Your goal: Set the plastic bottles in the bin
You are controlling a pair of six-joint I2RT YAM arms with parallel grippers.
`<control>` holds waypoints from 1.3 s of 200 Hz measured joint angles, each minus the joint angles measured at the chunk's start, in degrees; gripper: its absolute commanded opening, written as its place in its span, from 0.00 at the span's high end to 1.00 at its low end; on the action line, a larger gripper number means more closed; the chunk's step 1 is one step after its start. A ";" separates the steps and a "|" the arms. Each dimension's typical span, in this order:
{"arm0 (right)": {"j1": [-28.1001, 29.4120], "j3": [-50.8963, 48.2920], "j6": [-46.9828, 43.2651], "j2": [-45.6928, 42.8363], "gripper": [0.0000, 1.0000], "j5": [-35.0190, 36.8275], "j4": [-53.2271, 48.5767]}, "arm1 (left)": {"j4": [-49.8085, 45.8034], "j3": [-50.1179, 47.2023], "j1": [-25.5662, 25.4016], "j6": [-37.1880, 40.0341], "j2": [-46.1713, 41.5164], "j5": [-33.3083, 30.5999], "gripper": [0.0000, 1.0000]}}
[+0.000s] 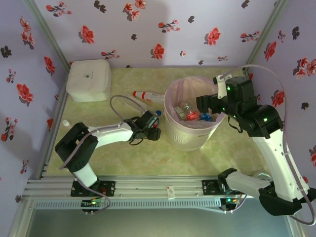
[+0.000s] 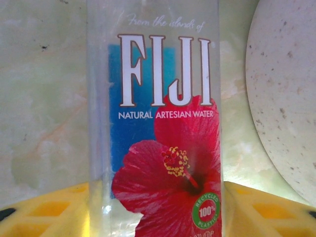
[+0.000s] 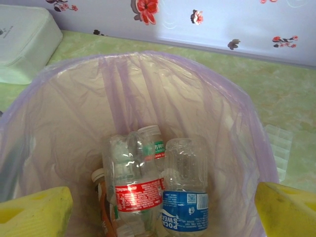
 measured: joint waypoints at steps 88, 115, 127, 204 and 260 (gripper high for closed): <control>3.74 6.86 4.96 6.16 0.08 -10.47 7.78 | -1.42 -1.53 0.09 2.21 -14.80 -8.55 0.58; 7.39 11.15 6.03 11.93 0.08 -13.97 10.58 | -0.24 -1.57 1.05 4.66 -22.16 -9.62 0.66; 8.22 12.24 7.02 14.16 0.08 -16.09 12.13 | 0.48 -1.57 1.79 5.84 -25.14 -9.84 0.72; 10.45 20.92 11.43 27.65 0.08 -26.18 17.55 | 2.36 0.70 5.60 7.87 -33.35 -6.21 0.88; 10.69 27.50 13.09 38.69 0.08 -29.73 18.86 | 7.39 0.46 5.60 7.98 -36.63 -1.44 0.89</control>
